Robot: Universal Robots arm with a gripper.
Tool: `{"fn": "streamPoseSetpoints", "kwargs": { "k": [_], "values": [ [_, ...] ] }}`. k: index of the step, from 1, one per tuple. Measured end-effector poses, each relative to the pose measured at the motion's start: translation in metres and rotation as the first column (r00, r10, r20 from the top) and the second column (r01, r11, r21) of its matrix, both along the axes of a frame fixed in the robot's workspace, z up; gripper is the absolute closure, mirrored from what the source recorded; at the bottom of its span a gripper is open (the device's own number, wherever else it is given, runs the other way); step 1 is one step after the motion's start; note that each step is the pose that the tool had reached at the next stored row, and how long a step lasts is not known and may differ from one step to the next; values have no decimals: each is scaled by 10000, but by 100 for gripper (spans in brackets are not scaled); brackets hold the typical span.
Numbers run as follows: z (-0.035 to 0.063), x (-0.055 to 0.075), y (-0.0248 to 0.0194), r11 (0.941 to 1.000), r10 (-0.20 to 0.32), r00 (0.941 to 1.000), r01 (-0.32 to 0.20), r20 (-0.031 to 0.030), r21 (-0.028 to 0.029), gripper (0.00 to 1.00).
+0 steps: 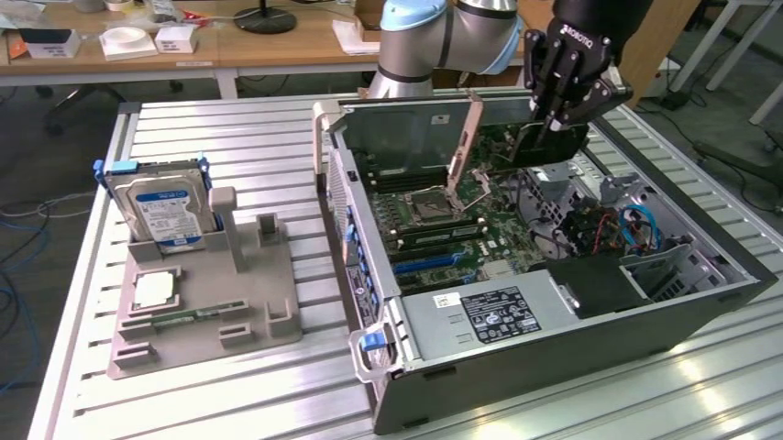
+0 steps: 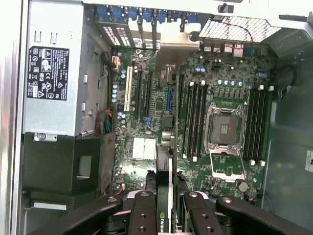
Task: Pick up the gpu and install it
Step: 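Insert the gpu into the slot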
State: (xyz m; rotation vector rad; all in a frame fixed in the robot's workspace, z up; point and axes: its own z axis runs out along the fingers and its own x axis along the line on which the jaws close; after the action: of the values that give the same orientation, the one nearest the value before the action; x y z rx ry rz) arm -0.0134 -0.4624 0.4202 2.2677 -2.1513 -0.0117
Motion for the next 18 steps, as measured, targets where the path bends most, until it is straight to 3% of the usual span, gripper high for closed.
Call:
{"fn": "streamPoseSetpoints", "kwargs": {
  "k": [9,18],
  "values": [
    [-75,-3,0,9997,-246,9997,246,37,0,74],
    [-239,-9,0,9997,-246,9997,246,37,-1,74]
  ]
}}
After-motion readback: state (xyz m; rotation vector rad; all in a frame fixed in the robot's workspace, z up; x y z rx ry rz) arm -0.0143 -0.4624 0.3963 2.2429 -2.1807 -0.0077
